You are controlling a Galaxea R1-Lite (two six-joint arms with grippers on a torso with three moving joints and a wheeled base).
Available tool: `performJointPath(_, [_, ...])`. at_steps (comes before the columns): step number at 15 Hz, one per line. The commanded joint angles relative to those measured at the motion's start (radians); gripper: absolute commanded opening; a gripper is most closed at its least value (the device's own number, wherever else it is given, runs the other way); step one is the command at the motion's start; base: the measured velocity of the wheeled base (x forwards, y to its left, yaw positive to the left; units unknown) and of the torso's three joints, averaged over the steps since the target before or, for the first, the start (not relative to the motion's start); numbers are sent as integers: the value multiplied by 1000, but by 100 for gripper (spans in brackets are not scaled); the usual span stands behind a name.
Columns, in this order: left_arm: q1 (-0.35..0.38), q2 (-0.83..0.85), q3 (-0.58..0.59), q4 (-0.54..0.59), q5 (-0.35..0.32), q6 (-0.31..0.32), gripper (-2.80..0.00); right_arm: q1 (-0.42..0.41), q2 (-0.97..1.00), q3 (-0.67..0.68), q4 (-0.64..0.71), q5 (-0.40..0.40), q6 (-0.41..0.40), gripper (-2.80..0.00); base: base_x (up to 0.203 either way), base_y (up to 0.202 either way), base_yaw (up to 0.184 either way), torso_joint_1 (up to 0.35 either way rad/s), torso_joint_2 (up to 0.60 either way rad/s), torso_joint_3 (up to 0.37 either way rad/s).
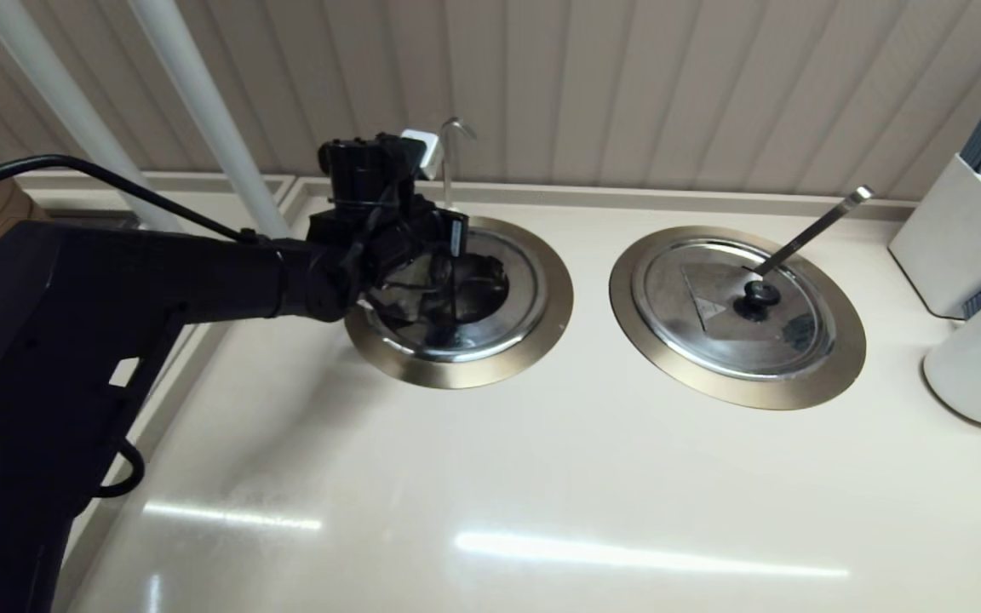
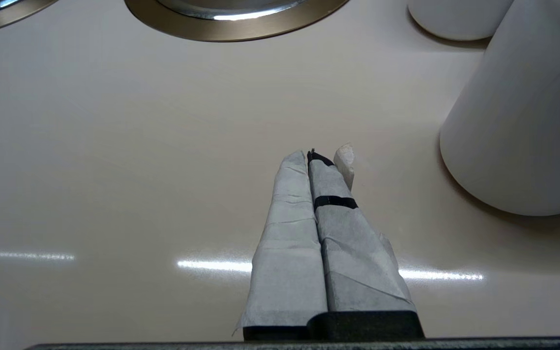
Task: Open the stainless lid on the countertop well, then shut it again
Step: Stir with a spoon
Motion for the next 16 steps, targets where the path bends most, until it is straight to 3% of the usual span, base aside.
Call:
performJointPath(1, [0, 32, -11, -30, 22, 10, -280, 0, 0, 5, -1, 0, 0, -280, 0, 0, 0, 0, 0, 0])
performJointPath(6, [-5, 64, -41, -98, 24, 0, -280, 0, 0, 5, -1, 0, 0, -280, 0, 0, 0, 0, 0, 0])
performJointPath(12, [-44, 49, -26, -91, -23, -128, -280, 0, 0, 5, -1, 0, 0, -280, 0, 0, 0, 0, 0, 0])
performJointPath(16, [-48, 17, 16, -65, -41, -131, -280, 0, 0, 5, -1, 0, 0, -280, 0, 0, 0, 0, 0, 0])
